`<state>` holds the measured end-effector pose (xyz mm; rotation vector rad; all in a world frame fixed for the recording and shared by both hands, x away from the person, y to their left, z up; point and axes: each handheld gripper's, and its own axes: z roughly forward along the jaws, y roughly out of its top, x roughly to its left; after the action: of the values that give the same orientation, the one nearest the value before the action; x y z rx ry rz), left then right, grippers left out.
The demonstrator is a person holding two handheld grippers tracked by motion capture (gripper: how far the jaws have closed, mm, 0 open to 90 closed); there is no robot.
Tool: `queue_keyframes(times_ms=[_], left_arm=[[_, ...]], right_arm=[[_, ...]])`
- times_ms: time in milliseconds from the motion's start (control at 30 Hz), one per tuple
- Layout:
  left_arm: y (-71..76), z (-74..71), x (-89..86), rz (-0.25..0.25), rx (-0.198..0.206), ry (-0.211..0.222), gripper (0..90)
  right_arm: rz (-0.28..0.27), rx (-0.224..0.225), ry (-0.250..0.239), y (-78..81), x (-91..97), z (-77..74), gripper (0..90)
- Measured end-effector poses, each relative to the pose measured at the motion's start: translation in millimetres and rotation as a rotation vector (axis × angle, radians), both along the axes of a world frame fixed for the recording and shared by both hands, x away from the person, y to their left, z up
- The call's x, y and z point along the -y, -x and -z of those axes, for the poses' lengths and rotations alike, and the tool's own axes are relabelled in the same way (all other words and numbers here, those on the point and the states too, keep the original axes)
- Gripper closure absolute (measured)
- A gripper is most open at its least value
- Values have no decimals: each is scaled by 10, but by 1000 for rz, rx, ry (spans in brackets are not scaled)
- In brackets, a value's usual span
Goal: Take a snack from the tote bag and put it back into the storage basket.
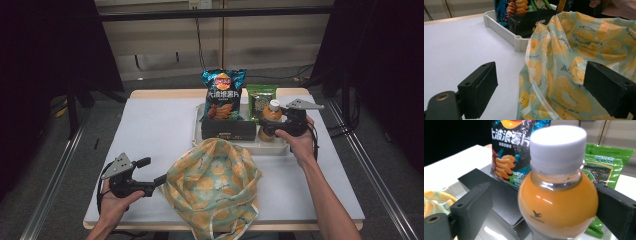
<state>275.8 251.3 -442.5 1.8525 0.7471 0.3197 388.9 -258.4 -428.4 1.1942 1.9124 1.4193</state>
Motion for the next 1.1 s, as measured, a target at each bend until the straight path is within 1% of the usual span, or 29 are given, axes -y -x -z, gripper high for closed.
queue_keyframes(times_ms=[67,133,233,333,367,400,433,500,567,600,633,733,767,833,867,933,967,1000,1033,1067,1100], left_arm=[[3,-2,2,-7,-1,-5,116],[0,3,3,5,1,6,116],[-1,1,1,-3,-2,0,116],[-14,11,-4,1,-2,7,116],[-13,11,-2,-2,-3,8,115],[-8,5,-1,-12,-2,1,116],[-7,1,-2,-8,0,-6,116],[-3,2,6,-4,-2,2,116],[1,0,8,-3,-2,2,115],[6,-5,7,-12,1,-9,116],[3,-3,6,-6,0,-2,116],[7,-6,5,-13,1,-5,116],[7,-6,5,-13,1,-5,116],[7,-7,5,-13,-2,-2,116],[8,-9,5,-17,0,-5,116],[8,-9,9,-12,0,4,116],[12,-12,12,-18,1,0,116],[10,-12,12,-9,2,3,115],[8,-16,6,-11,9,-4,115],[14,-17,11,-18,2,0,114],[10,-14,6,-10,1,7,114]], right_arm=[[-8,-3,5,30,5,-28,41],[-5,-14,11,58,34,-69,35],[-4,-4,30,142,94,-123,25],[-8,-9,38,244,150,-145,12],[-6,-7,37,281,165,-151,12],[-4,-2,34,313,181,-154,12],[-3,-5,22,347,195,-158,12],[-10,-4,10,412,208,-157,13],[-12,-3,10,492,205,-159,13],[-18,0,14,534,199,-159,15],[-16,-1,15,580,189,-161,19],[-35,8,7,712,177,-164,36],[-34,5,1,758,169,-166,38],[-48,5,2,838,164,-165,48],[-46,6,3,880,162,-164,51],[-51,4,-13,942,161,-159,57],[-56,6,-21,980,166,-153,57],[-63,-2,-32,1007,172,-149,59],[-60,-5,-43,1042,176,-141,65],[-57,-2,-32,1071,180,-134,69],[-52,2,-25,1093,184,-130,70]])
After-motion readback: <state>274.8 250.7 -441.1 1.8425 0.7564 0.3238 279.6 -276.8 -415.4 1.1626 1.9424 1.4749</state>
